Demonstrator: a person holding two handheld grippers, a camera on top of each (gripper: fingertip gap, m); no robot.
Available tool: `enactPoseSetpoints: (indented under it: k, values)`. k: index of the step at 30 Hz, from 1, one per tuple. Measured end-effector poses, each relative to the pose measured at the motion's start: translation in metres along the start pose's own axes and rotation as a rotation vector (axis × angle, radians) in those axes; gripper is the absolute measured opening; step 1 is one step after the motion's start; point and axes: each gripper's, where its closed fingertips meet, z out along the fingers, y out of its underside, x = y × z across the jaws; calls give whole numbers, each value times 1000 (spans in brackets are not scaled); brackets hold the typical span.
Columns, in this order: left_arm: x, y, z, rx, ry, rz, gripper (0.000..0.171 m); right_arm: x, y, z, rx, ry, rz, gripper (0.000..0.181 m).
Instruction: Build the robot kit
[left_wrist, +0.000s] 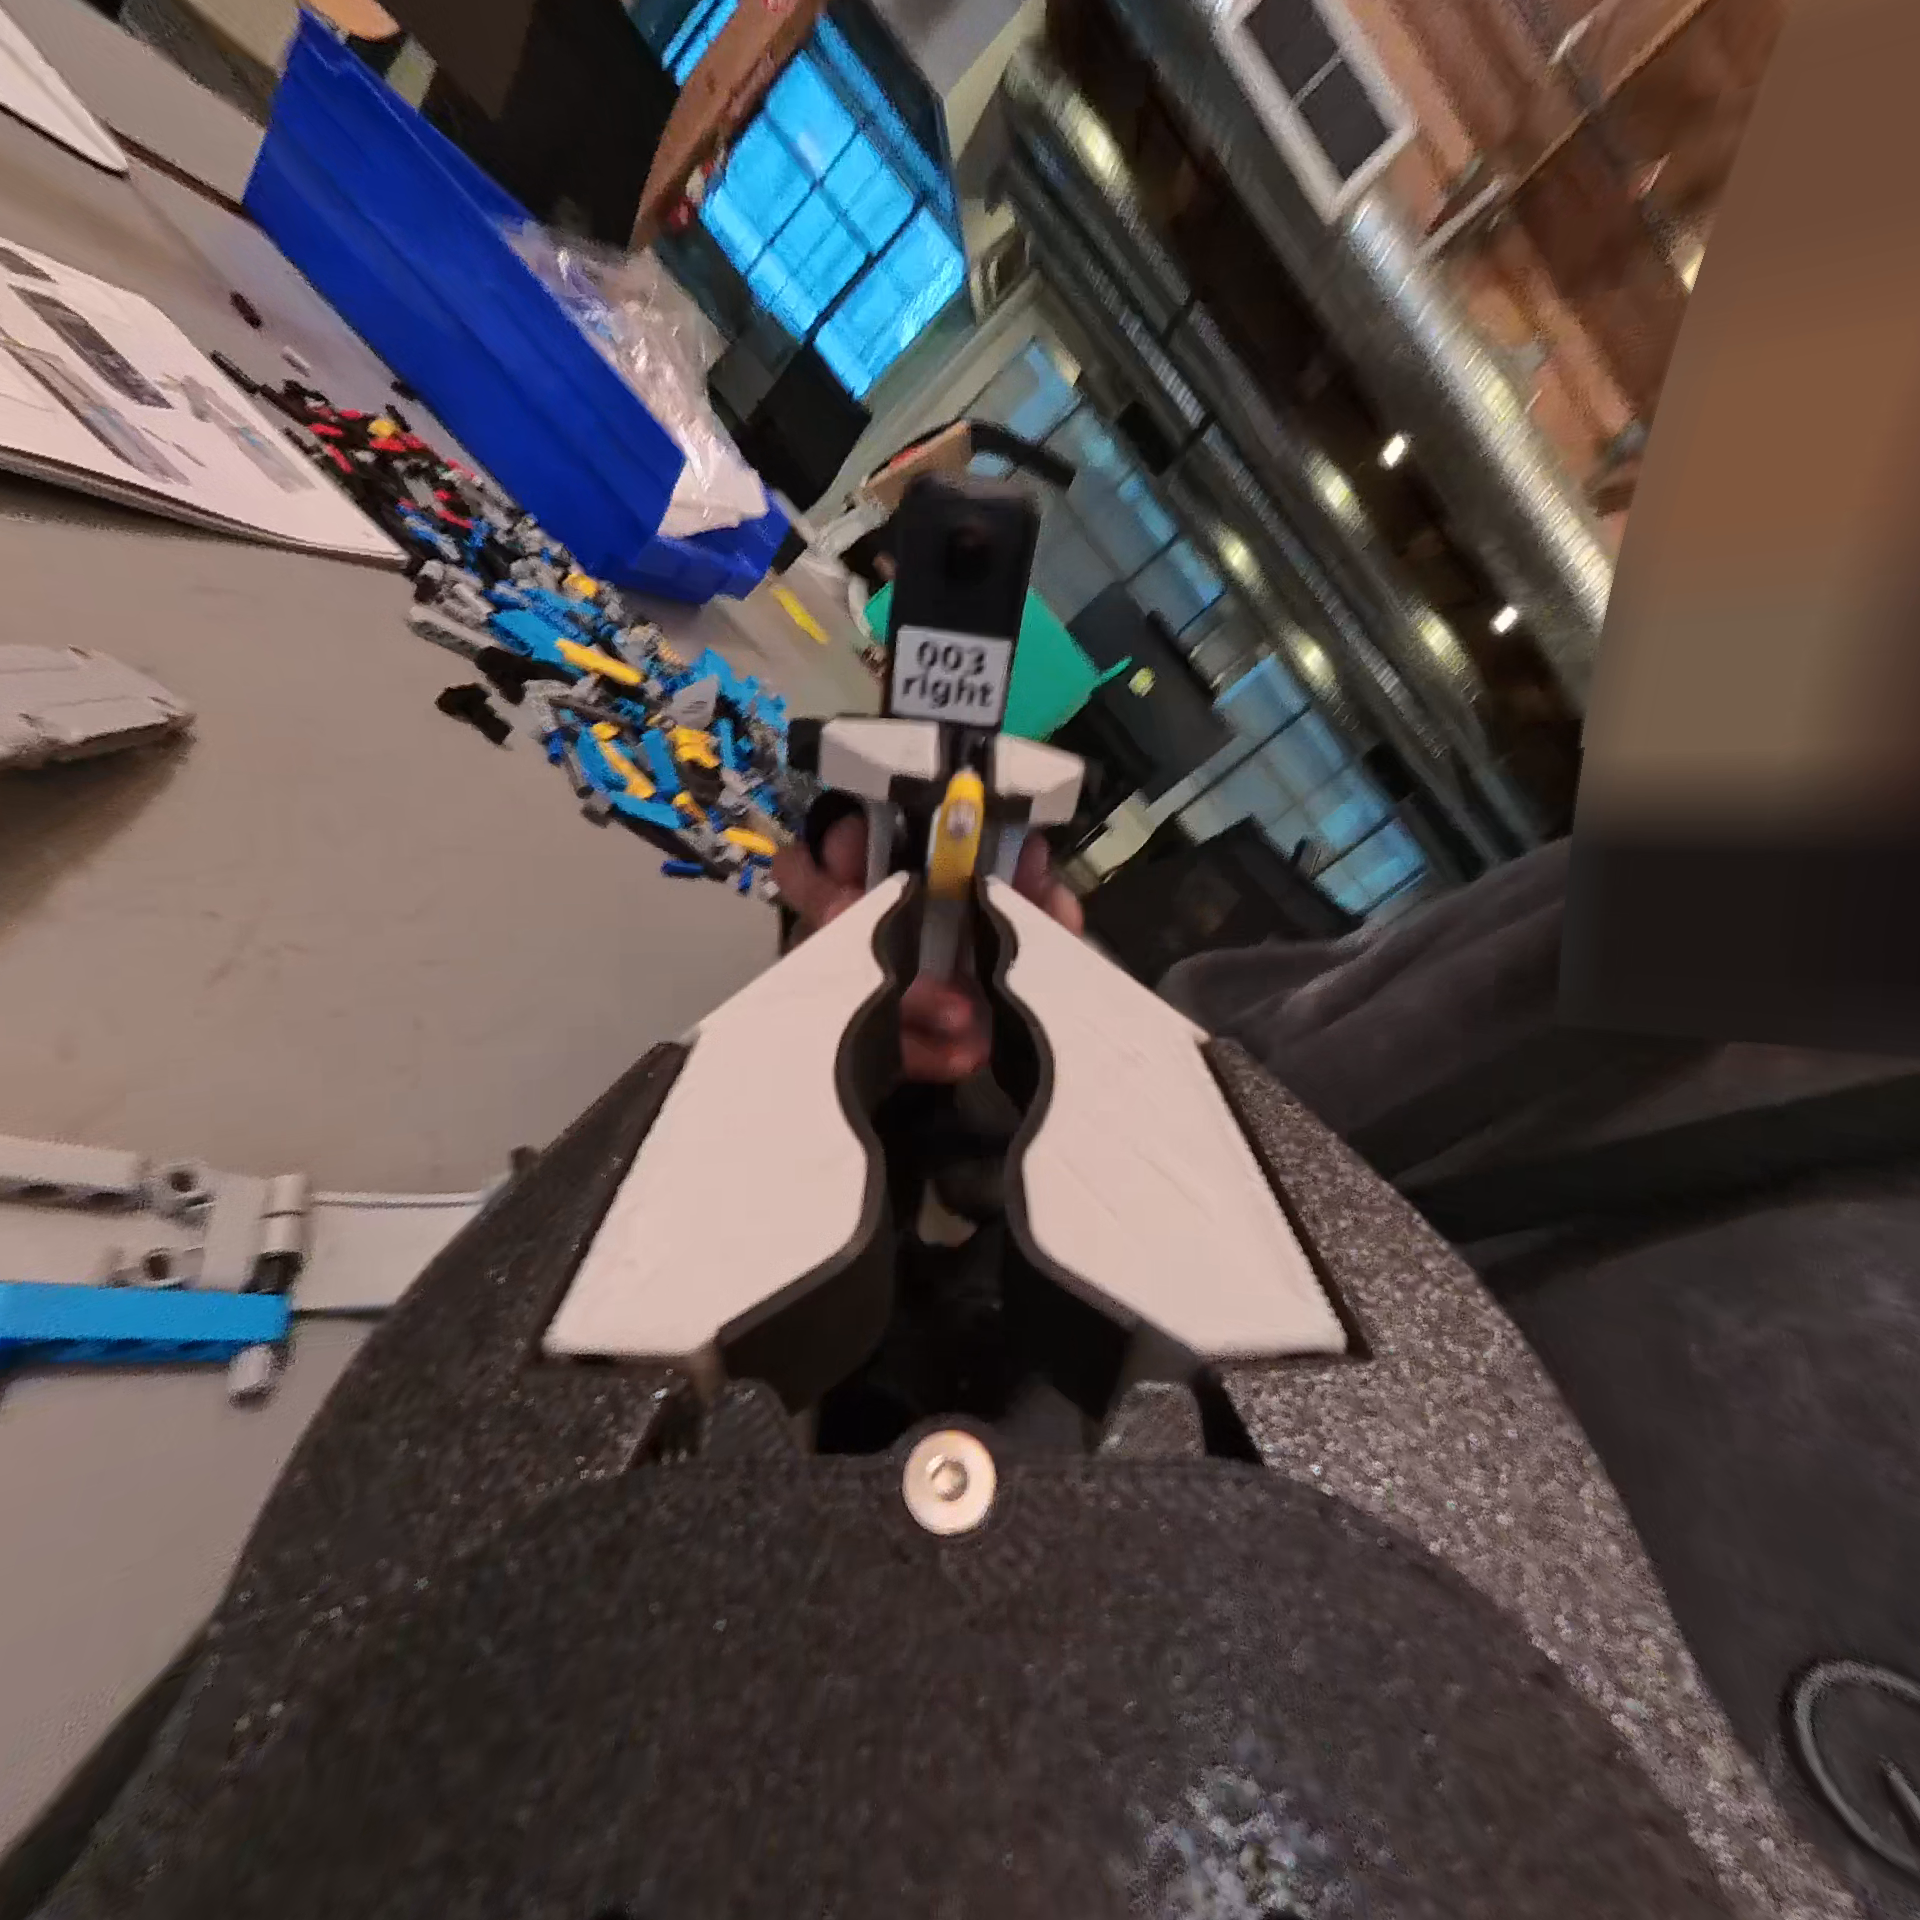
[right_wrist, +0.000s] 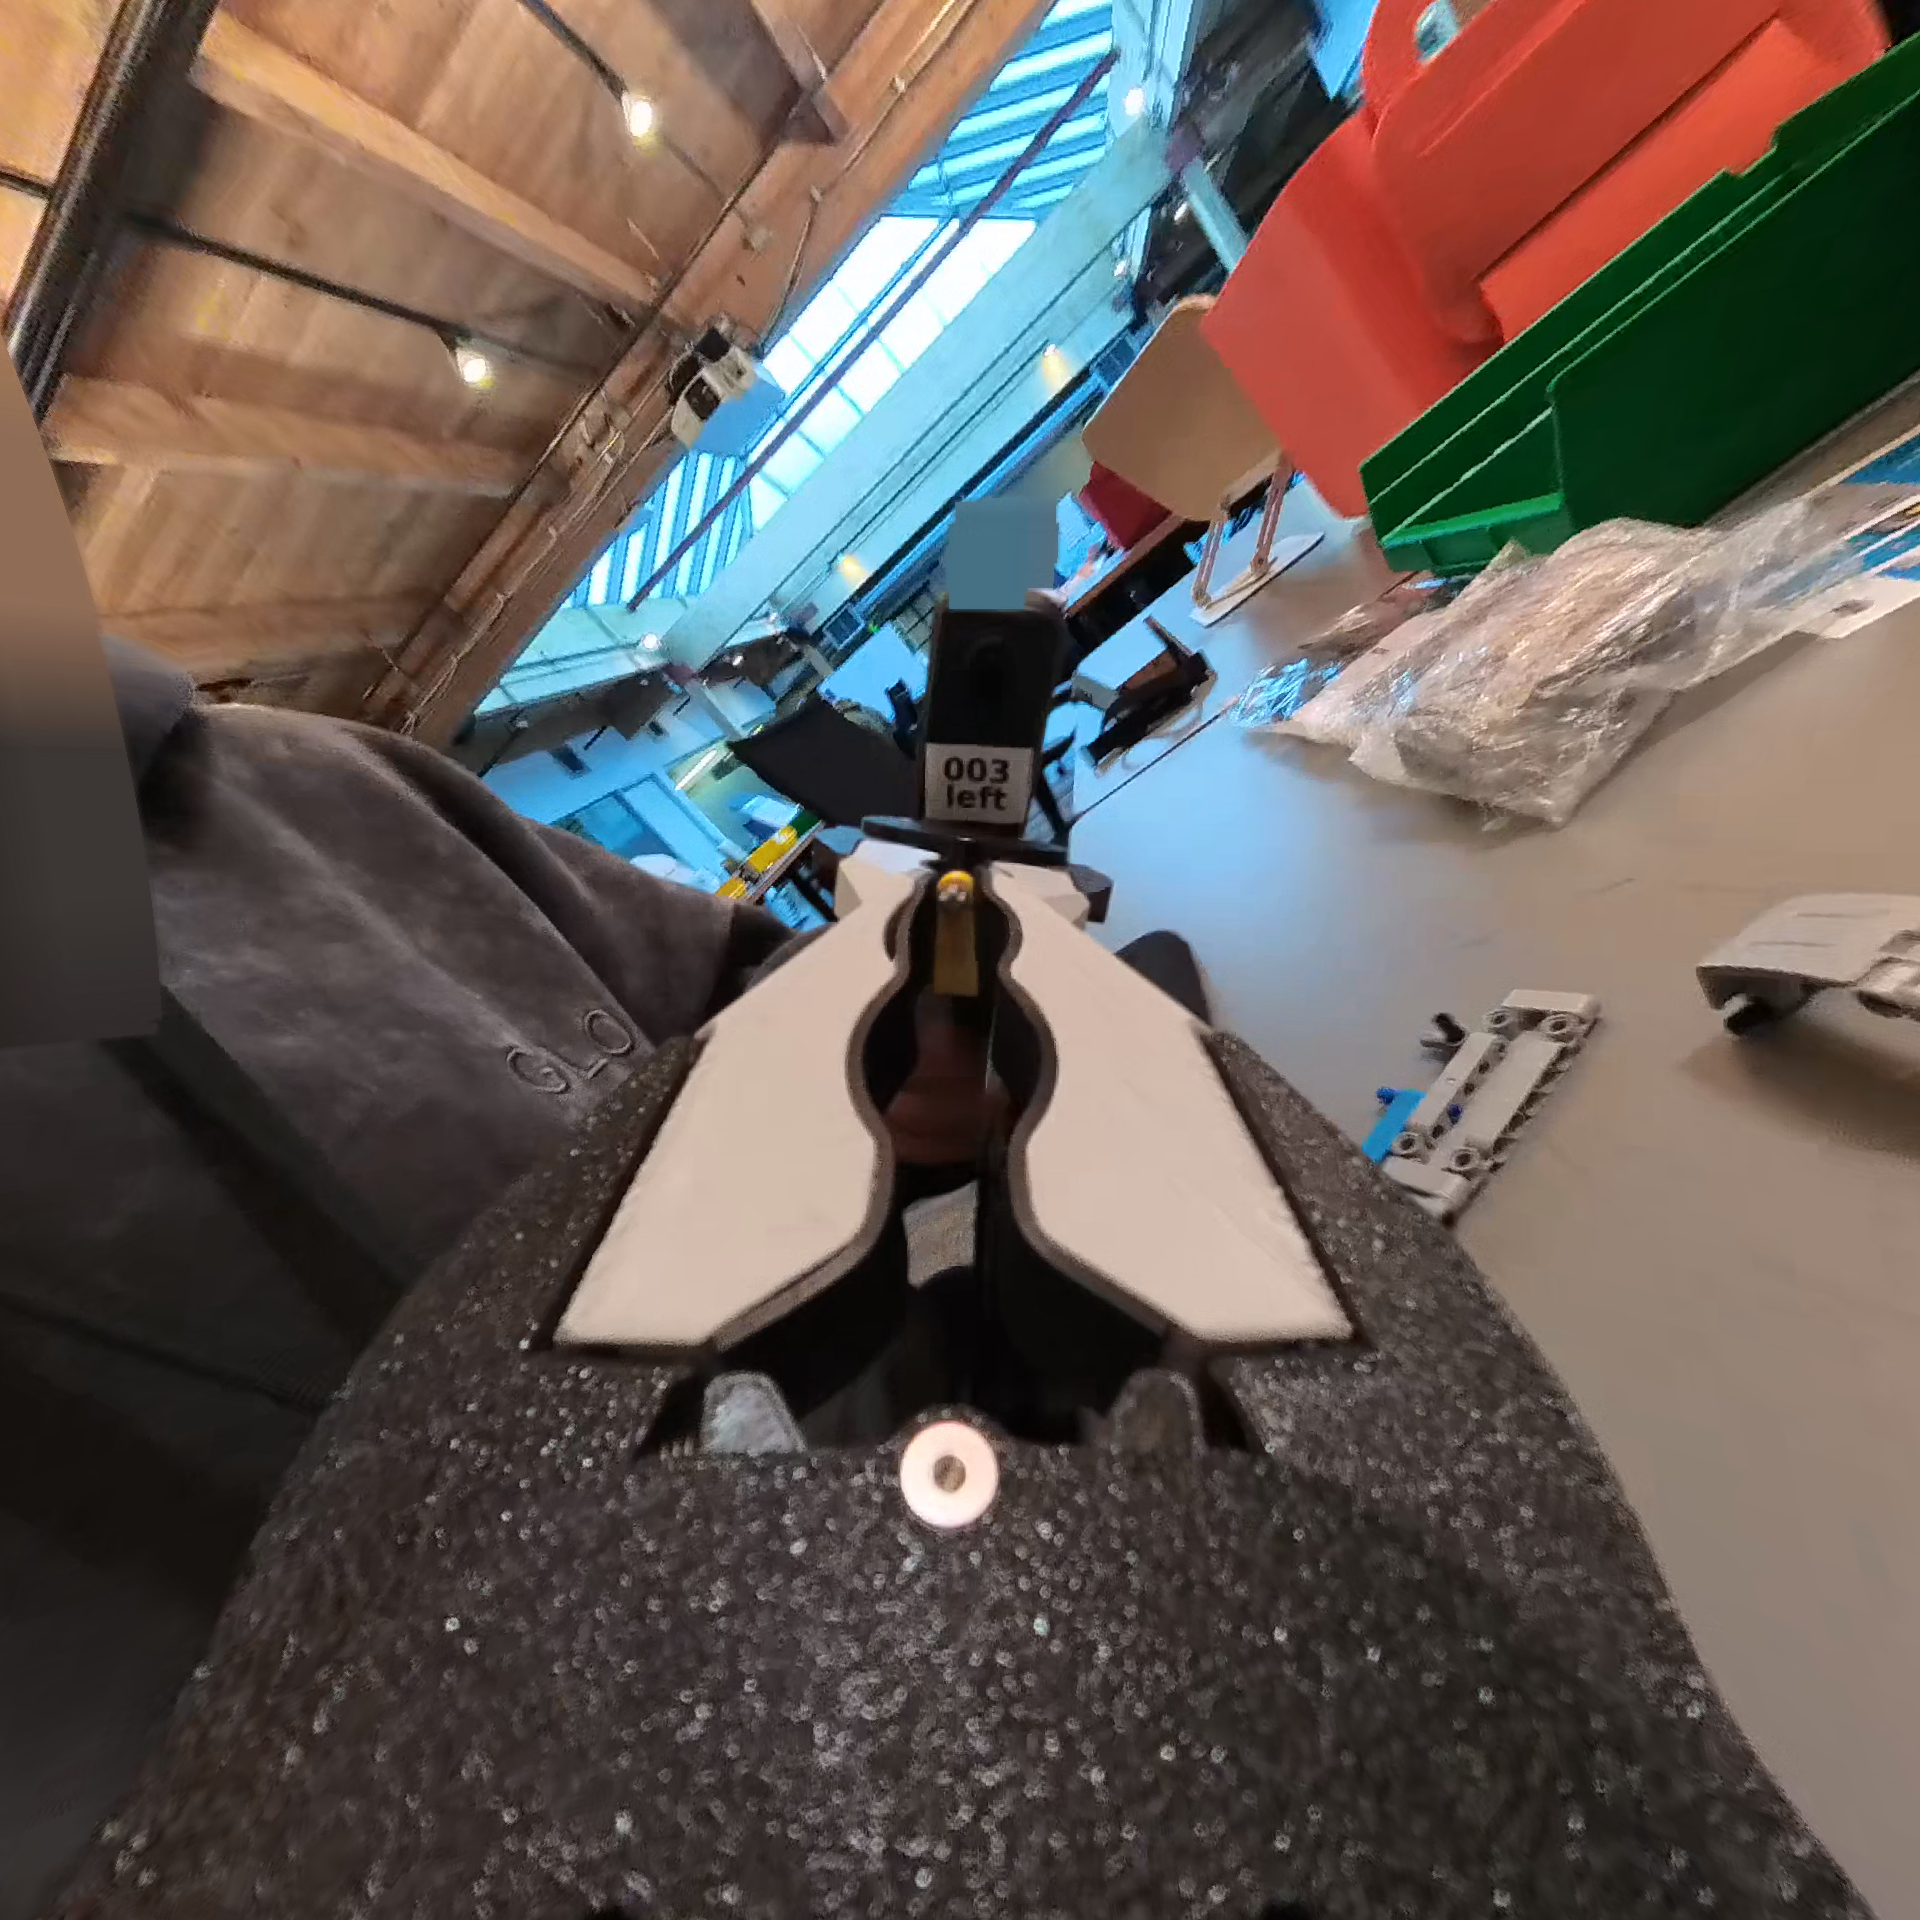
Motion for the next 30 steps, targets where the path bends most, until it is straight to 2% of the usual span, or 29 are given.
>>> enactPoseSetpoints:
  k: [2,5,7,9,11,17,18,19,23,26,30]
  values:
    - [-13,2,-7,-106,-56,64,25,6,-10,-13,40,32,1,5]
    - [-43,17,-24,-361,-190,95,34,30,-12,-31,1,202,-74,5]
    - [-62,29,-30,-484,-304,143,35,39,-13,-40,-22,268,-98,6]
    - [-67,49,-29,-607,-335,162,35,48,-10,-46,-42,293,-67,6]
    - [-76,60,-26,-667,-394,181,33,54,-5,-49,-55,282,12,5]
    - [-91,72,-20,-720,-479,194,22,58,-6,-54,-17,258,95,6]
    - [-93,73,-20,-721,-496,199,13,58,-6,-53,-17,254,101,5]
    - [-94,72,-20,-716,-511,210,6,57,-5,-53,-19,250,105,6]
    - [-80,54,-11,-622,-488,271,6,57,-3,-52,-26,251,107,6]
    - [-65,36,-6,-552,-492,421,6,56,-5,-53,-15,242,111,6]
    - [-55,19,-6,-469,-548,709,6,54,-4,-51,-15,228,120,6]
